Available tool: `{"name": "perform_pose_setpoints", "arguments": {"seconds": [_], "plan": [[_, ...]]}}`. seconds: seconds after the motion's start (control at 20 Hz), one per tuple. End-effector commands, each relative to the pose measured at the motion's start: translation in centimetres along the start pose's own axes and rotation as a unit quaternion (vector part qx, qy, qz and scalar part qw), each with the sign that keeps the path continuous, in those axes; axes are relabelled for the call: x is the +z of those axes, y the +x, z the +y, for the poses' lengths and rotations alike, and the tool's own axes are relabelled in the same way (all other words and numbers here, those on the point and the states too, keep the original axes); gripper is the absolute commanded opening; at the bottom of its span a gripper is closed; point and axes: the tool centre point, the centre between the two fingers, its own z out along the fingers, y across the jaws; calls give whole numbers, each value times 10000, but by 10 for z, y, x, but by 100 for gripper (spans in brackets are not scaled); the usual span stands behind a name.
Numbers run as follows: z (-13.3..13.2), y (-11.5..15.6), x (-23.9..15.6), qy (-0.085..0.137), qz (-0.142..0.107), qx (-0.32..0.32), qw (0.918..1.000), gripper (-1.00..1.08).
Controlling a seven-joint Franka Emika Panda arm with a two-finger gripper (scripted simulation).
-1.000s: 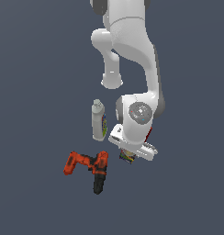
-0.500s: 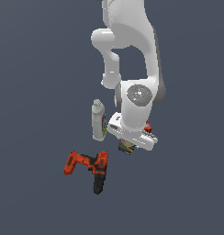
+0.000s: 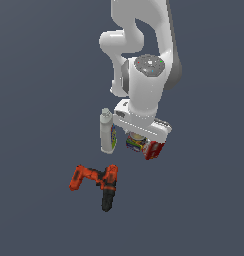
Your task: Pick up a designated object from a clutter of objects.
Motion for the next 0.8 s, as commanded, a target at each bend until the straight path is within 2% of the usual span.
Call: {"name": "perform_pose_setpoints", "arguments": {"seconds": [0.0, 0.75], "plan": [[8, -8, -21, 11, 16, -1, 10000, -100], [59, -62, -150, 15, 13, 1, 10000, -100]]}}
